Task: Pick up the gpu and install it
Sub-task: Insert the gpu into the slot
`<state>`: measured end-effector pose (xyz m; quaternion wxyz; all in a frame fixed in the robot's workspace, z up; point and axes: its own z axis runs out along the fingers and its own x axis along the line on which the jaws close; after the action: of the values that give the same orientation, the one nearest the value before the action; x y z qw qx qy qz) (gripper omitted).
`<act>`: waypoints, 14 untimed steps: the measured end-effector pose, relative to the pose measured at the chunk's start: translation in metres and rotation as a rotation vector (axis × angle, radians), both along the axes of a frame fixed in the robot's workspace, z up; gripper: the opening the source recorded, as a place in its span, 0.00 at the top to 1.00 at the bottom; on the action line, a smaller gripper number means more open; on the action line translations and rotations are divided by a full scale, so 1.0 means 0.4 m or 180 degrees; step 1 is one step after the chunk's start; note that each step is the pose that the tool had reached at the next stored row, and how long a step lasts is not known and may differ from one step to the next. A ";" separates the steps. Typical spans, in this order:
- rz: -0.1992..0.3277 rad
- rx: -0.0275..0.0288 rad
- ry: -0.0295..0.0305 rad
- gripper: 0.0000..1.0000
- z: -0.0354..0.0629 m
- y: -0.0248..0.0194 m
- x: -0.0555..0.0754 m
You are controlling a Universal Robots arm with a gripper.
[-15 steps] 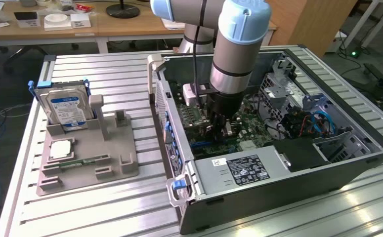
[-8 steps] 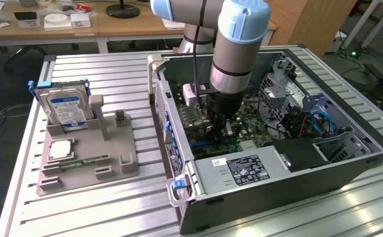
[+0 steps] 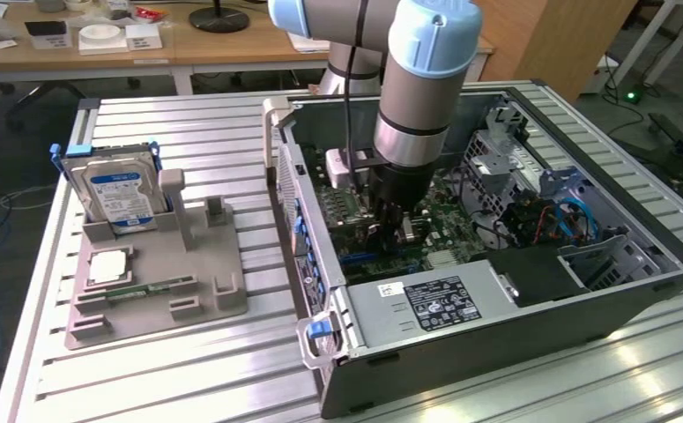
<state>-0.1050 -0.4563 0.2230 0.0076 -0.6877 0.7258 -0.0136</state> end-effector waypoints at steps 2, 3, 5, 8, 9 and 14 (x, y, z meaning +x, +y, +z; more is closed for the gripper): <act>0.0000 0.0000 0.0000 0.72 0.000 0.000 0.000; 0.0000 0.0000 0.0000 0.72 0.000 0.001 0.000; 0.0000 0.0000 0.0000 0.72 0.000 0.003 0.000; -0.0001 -0.0001 0.0000 0.72 0.000 0.005 -0.001; 0.0000 0.0000 0.0000 0.72 0.000 0.005 -0.001; 0.0000 0.0000 0.0000 0.72 0.000 0.006 -0.001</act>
<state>-0.1054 -0.4539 0.2230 0.0075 -0.6877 0.7258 -0.0137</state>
